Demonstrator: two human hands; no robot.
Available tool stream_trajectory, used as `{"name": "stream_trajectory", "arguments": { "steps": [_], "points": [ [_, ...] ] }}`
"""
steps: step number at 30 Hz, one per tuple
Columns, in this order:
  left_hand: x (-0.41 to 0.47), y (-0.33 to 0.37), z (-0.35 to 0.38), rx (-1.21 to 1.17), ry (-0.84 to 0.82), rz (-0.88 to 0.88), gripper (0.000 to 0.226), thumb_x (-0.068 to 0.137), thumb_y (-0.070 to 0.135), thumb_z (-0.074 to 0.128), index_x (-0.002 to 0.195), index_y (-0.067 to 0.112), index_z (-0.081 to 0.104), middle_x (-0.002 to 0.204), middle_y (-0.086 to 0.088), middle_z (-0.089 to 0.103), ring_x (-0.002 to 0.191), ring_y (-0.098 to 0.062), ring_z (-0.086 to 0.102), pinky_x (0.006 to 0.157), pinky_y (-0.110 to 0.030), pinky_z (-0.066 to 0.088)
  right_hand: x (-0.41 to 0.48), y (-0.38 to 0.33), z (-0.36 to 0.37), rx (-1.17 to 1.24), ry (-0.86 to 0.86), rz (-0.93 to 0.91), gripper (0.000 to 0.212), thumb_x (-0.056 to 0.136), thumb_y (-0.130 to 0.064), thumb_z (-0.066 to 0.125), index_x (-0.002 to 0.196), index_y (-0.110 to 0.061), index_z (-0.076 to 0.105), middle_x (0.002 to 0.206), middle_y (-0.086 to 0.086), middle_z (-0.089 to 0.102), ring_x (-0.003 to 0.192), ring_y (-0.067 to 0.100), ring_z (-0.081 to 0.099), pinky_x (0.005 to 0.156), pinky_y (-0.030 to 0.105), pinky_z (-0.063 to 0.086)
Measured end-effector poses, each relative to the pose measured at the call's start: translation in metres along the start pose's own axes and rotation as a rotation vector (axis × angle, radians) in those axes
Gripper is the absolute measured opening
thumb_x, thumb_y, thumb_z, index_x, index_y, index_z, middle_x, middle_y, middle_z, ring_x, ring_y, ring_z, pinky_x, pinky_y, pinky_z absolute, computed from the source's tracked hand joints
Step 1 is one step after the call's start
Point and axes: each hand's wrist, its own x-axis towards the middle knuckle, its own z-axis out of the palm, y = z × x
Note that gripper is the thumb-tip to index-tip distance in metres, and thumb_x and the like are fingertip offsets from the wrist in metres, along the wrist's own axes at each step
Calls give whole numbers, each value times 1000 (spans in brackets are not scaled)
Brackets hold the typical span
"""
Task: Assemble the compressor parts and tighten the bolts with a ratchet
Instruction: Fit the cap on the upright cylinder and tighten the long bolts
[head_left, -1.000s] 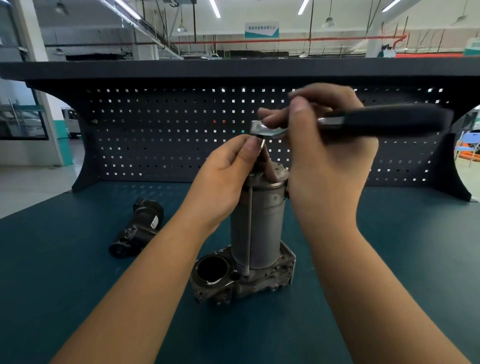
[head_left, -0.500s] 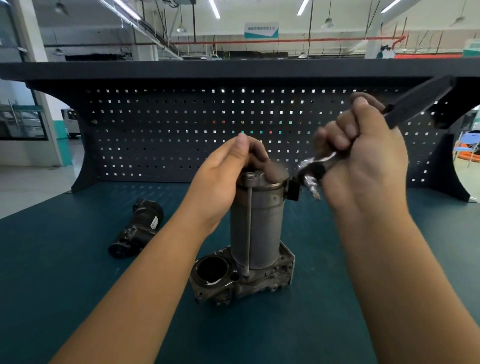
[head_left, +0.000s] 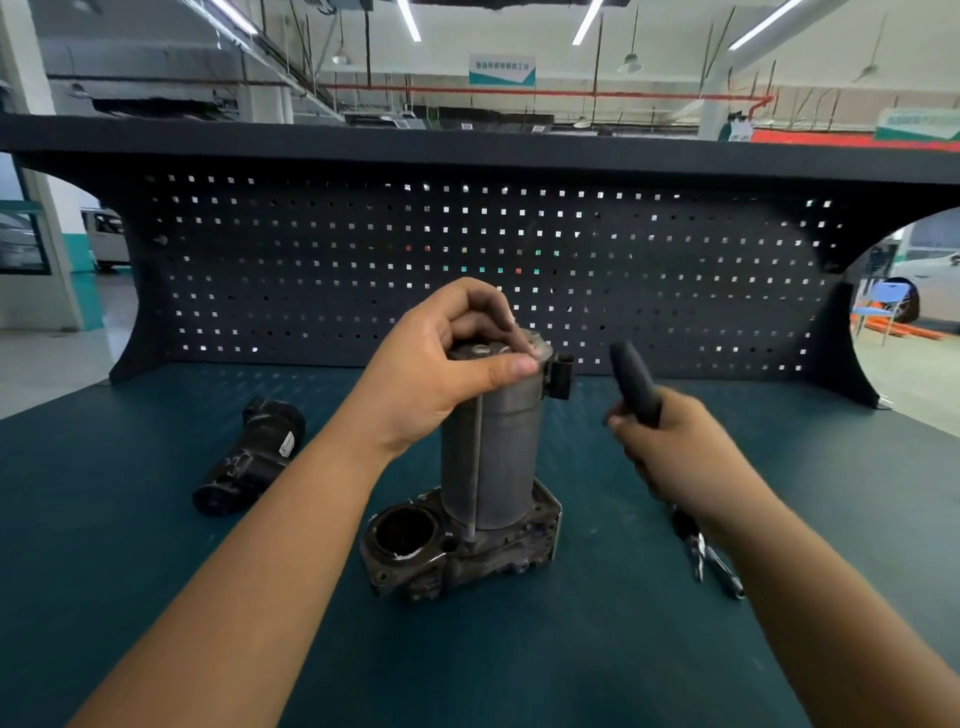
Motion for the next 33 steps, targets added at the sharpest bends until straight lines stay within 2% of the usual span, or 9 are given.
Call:
{"name": "stream_trajectory", "arguments": {
  "steps": [3, 6, 9, 12, 17, 23, 27, 30, 33],
  "points": [
    [-2, -3, 3, -13, 51, 30, 26, 66, 21, 74, 85, 22, 55, 78, 6, 70, 83, -6, 66, 76, -16, 49, -5, 40, 13, -231, -152, 110, 5, 89, -15, 56, 88, -10, 55, 59, -2, 48, 50, 15, 44, 51, 26, 33],
    [-4, -4, 5, -22, 107, 34, 23, 67, 24, 74, 81, 26, 57, 78, 6, 70, 82, -6, 66, 76, -16, 49, -5, 61, 23, -505, -249, 168, 11, 90, -20, 54, 92, -10, 48, 82, 3, 54, 74, 20, 52, 56, 28, 35],
    [-4, -5, 5, -26, 110, 20, 20, 66, 30, 75, 77, 33, 59, 78, 7, 69, 83, -7, 66, 76, -16, 49, -4, 68, 28, -487, -272, 222, 11, 87, -17, 55, 90, -13, 45, 85, 1, 50, 77, 18, 48, 54, 26, 31],
    [-4, -4, 5, -17, 125, 2, 20, 63, 35, 75, 75, 37, 60, 76, 9, 68, 82, -6, 65, 78, -18, 51, -3, 72, 26, -394, -197, 244, 18, 84, -8, 54, 100, -15, 50, 92, 1, 54, 76, 15, 49, 53, 22, 32],
    [-5, -3, 7, 11, 154, -27, 18, 67, 29, 73, 77, 34, 60, 79, 8, 69, 83, -6, 65, 78, -17, 50, -7, 78, 23, -540, -114, 229, 31, 82, 2, 41, 105, -13, 55, 110, 8, 54, 89, 22, 47, 73, 27, 37],
    [-9, 0, 11, 108, 152, -126, 19, 70, 37, 66, 87, 30, 63, 116, 13, 64, 109, -3, 57, 94, -27, 47, -6, 80, 23, -664, -131, 276, 24, 91, -3, 40, 109, -7, 55, 117, 13, 53, 98, 28, 56, 84, 36, 49],
    [-13, -3, 19, 263, 194, -158, 26, 71, 56, 54, 91, 42, 63, 135, 27, 38, 120, 15, 35, 95, -12, 31, -9, 80, 24, -647, -121, 239, 21, 91, -4, 42, 107, -8, 56, 112, 11, 57, 99, 25, 55, 80, 30, 46],
    [-14, -3, 24, 286, 224, -181, 28, 74, 56, 50, 94, 41, 62, 136, 26, 32, 123, 11, 31, 96, -11, 27, -9, 82, 25, -590, -65, 132, 29, 89, -4, 46, 116, -8, 54, 116, 11, 57, 107, 27, 53, 90, 33, 43],
    [-13, -5, 32, 314, 257, -176, 18, 85, 44, 53, 97, 35, 63, 132, 21, 36, 112, 23, 33, 90, -1, 28, -16, 66, 31, -90, 82, -50, 33, 90, -14, 56, 123, -12, 53, 113, 4, 60, 108, 22, 55, 90, 32, 43]
  ]
}}
